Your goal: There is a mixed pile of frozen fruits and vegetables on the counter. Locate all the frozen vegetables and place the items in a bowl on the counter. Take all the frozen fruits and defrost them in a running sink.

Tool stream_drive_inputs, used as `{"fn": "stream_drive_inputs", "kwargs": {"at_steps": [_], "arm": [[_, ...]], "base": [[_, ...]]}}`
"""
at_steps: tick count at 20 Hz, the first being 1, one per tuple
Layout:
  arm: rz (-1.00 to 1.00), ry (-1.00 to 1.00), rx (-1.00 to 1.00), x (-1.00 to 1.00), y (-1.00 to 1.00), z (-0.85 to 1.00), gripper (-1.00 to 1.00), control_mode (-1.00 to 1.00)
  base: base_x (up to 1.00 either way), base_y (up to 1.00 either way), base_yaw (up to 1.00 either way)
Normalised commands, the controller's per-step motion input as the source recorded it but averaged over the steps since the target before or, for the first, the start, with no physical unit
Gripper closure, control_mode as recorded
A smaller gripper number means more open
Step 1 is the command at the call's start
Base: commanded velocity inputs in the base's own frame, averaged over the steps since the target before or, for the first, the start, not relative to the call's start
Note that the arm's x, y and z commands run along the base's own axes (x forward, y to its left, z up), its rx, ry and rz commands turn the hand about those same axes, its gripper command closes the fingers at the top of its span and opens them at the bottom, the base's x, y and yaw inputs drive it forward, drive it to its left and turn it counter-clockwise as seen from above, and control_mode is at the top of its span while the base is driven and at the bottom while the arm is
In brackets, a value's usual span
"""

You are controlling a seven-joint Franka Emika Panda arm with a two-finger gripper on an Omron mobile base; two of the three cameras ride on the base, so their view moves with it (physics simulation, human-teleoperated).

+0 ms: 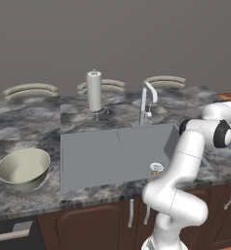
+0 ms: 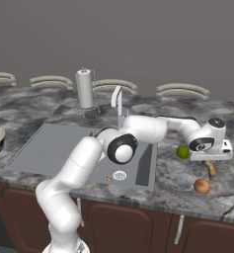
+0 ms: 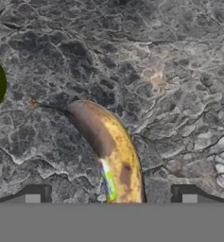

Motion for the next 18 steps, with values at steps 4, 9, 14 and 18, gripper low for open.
{"fn": "stream_drive_inputs", "kwargs": {"at_steps": [4, 9, 14, 18], "arm": [[0.00, 0.01, 0.00, 0.09, 0.00, -0.13, -1.00, -1.00], [0.00, 0.00, 0.00, 0.09, -0.01, -0.10, -1.00, -1.00], [0.00, 0.00, 0.00, 0.10, -0.02, -0.10, -1.00, -1.00], [0.00, 0.01, 0.00, 0.18, -0.02, -0.14, -1.00, -1.00]], "base": [[0.00, 0.00, 0.00], [0.00, 0.00, 0.00], [0.00, 0.00, 0.00], [0.00, 0.00, 0.00]]}}
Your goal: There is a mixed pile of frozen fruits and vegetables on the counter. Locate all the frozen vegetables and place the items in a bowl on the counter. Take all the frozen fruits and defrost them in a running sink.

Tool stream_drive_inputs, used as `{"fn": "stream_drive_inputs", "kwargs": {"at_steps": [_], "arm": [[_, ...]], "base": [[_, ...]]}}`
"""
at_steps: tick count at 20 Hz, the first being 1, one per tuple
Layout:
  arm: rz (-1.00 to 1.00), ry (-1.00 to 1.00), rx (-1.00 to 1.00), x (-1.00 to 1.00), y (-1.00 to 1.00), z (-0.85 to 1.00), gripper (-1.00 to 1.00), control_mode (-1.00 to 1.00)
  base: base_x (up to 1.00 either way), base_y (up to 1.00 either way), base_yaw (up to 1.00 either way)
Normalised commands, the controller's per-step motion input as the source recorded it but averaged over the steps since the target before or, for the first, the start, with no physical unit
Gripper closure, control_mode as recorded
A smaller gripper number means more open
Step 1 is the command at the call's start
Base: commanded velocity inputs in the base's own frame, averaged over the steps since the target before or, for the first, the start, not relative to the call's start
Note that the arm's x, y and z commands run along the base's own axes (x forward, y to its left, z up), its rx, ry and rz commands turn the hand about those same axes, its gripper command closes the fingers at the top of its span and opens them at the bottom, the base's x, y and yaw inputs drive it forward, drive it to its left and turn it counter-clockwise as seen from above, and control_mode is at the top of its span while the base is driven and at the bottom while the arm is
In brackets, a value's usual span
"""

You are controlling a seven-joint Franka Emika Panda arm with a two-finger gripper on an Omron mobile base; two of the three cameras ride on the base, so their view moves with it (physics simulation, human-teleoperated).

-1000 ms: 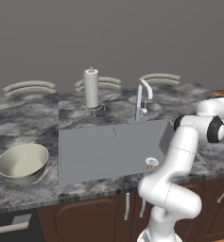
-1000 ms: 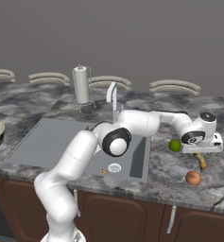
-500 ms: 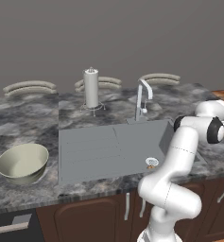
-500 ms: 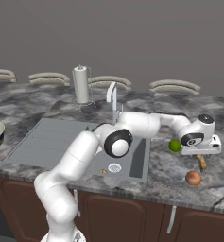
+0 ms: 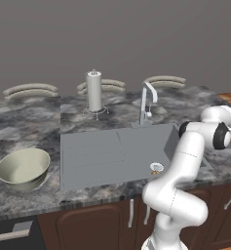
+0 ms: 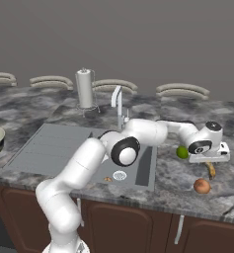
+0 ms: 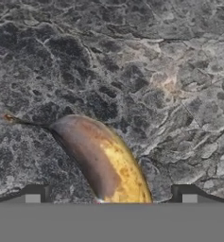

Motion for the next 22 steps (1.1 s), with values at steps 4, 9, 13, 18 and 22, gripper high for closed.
{"fn": "stream_drive_inputs", "kwargs": {"at_steps": [4, 9, 13, 18, 22], "arm": [[0.00, 0.01, 0.00, 0.19, -0.05, -0.13, -1.00, -1.00], [0.00, 0.00, 0.00, 0.17, -0.11, -0.11, -1.00, -1.00], [0.00, 0.01, 0.00, 0.18, -0.04, -0.14, 1.00, -1.00], [0.00, 0.02, 0.00, 0.14, -0.01, -0.17, 1.00, -1.00], [0.00, 0.02, 0.00, 0.04, -0.01, -0.18, 1.00, -1.00]], "base": [[0.00, 0.00, 0.00], [0.00, 0.00, 0.00], [0.00, 0.00, 0.00], [0.00, 0.00, 0.00], [0.00, 0.00, 0.00]]}}
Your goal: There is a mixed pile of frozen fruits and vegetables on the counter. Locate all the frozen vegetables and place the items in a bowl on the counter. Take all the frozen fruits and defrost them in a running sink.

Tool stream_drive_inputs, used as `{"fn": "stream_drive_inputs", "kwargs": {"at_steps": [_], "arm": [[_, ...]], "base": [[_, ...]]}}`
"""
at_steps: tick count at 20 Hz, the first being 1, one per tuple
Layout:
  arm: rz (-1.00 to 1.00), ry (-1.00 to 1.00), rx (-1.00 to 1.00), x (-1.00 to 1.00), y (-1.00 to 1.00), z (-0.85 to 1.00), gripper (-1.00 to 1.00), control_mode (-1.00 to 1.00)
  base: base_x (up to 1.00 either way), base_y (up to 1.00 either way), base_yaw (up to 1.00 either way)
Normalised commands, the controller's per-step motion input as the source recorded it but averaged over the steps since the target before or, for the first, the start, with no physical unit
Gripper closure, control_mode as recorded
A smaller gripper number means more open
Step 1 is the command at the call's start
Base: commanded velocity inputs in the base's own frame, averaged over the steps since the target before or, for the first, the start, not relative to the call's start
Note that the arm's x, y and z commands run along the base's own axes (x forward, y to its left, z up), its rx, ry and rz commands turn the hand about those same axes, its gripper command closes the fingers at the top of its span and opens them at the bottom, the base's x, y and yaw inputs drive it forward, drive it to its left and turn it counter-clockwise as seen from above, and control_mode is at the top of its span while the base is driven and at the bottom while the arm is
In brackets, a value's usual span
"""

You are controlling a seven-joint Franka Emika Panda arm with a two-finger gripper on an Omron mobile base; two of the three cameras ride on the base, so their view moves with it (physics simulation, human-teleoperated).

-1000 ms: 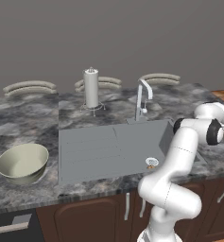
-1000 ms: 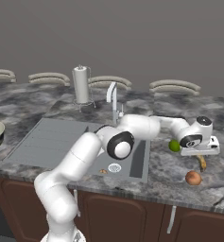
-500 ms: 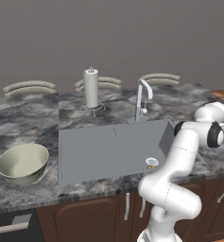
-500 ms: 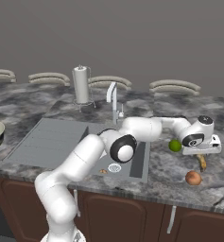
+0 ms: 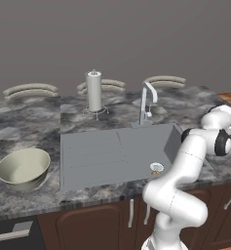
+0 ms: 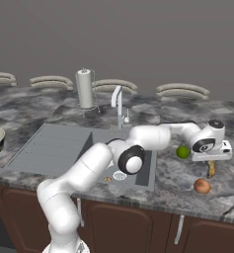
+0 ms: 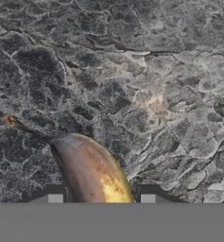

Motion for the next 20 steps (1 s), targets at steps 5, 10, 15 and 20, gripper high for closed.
{"fn": "stream_drive_inputs", "kwargs": {"at_steps": [5, 10, 15, 20], "arm": [[0.00, 0.00, 0.00, 0.03, 0.00, -0.01, 1.00, -1.00], [0.00, 0.00, 0.00, 0.00, 0.00, 0.31, 1.00, -1.00], [0.01, -0.02, 0.00, 0.00, 0.01, 0.54, 1.00, -1.00], [0.02, -0.06, 0.00, -0.05, 0.18, 0.51, 1.00, -1.00]], "base": [[0.00, 0.00, 0.00], [0.00, 0.00, 0.00], [0.00, 0.00, 0.00], [0.00, 0.00, 0.00]]}}
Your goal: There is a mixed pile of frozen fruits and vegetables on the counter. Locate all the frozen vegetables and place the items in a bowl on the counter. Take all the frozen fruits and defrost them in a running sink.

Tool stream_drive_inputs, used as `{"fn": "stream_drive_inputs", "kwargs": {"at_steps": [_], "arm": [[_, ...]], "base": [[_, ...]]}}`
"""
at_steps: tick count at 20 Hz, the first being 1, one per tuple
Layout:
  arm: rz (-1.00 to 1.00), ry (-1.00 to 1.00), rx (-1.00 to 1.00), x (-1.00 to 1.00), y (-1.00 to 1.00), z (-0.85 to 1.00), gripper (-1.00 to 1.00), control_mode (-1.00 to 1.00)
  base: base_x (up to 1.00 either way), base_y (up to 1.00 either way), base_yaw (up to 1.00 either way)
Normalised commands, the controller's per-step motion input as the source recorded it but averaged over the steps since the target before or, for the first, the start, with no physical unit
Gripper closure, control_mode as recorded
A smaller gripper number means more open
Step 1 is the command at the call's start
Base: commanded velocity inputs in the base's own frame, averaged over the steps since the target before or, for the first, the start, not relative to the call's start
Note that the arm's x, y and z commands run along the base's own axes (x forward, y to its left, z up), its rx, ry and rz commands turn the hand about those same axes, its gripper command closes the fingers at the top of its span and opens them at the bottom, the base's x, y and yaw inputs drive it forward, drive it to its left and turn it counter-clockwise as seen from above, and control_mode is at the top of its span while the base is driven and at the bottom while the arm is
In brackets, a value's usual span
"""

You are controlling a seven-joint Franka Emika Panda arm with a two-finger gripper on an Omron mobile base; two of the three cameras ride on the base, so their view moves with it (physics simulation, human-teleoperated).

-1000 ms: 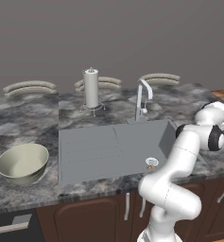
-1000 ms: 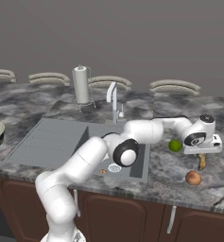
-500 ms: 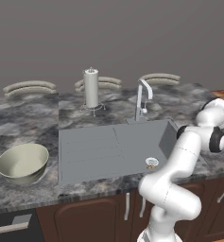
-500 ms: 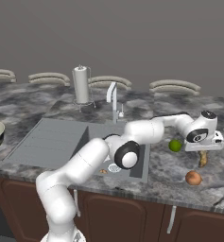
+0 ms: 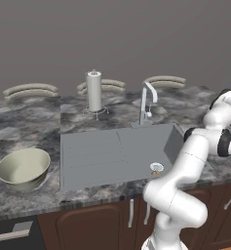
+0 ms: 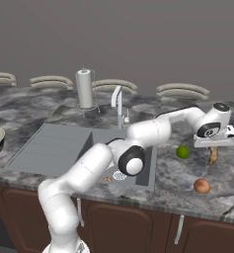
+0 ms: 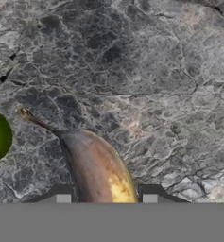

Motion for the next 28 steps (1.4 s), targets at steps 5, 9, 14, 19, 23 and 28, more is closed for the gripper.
{"fn": "stream_drive_inputs", "kwargs": {"at_steps": [5, 9, 14, 19, 23, 28], "arm": [[0.02, -0.11, 0.00, -0.29, 0.34, 0.43, 1.00, -1.00], [0.02, -0.17, 0.00, -0.51, 0.46, 0.35, 1.00, -1.00], [0.00, -0.18, 0.00, -0.60, 0.57, 0.21, 1.00, -1.00], [0.00, -0.19, -0.02, -0.66, 0.74, 0.18, 1.00, -1.00], [0.00, -0.20, -0.05, -0.64, 0.83, 0.17, 1.00, -1.00], [0.00, -0.17, -0.06, -0.49, 0.87, 0.16, 1.00, -1.00]], "base": [[0.00, 0.00, 0.00], [0.00, 0.00, 0.00], [0.00, 0.00, 0.00], [0.00, 0.00, 0.00], [0.00, 0.00, 0.00], [0.00, 0.00, 0.00]]}}
